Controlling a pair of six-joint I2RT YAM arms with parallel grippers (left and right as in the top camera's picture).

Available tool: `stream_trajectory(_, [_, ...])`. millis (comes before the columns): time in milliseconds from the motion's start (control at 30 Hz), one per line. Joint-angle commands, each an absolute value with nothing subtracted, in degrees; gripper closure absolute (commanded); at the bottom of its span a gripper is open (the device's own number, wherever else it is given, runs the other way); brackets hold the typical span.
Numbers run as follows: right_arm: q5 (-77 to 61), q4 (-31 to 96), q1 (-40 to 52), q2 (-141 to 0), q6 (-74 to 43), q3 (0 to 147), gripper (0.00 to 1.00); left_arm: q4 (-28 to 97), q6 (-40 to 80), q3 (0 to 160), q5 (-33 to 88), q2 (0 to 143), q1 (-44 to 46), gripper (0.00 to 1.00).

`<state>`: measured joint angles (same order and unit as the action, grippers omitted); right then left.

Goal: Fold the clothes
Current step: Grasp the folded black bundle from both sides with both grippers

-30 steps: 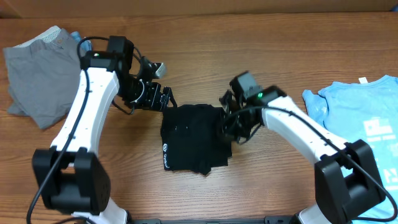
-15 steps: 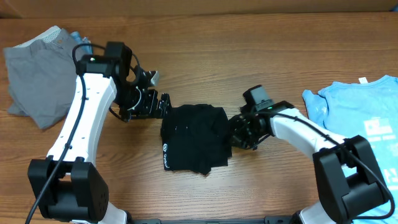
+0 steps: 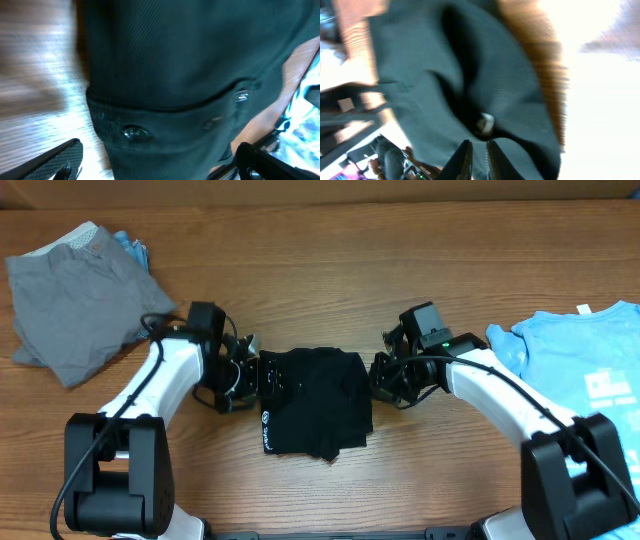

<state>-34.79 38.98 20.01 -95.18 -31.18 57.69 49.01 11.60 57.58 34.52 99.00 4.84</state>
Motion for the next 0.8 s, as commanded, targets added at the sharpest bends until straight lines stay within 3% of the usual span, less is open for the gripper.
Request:
stream_trajectory(0, [-36.16,38.83,20.29,-93.14,-28.23,59.33,0.85,45.84,16.64,53.87,38.61,98.26,4.91,0.0])
stream_trajectory(567, [-36.16,37.12,23.7,-97.32,-31.4,59.22,0.85,30.33,27.11,49.36,44.66,104.66,10.92,0.02])
stream_trajectory(633, [-36.12,37.08,24.82,-98.13,-31.7,59.22,0.86,30.3,27.11,49.36,45.06,105.86,11.03,0.14])
stream_trajectory(700, [-35.62,37.04,25.58,-98.35,-31.73,59.22,0.87,29.87,27.09,49.34,45.06,106.32,11.03,0.32])
stream_trajectory(767, [-35.2,37.1,26.09,-98.35,-32.77,59.22,0.87,29.58,27.31,49.34,45.06,106.37,10.98,0.38])
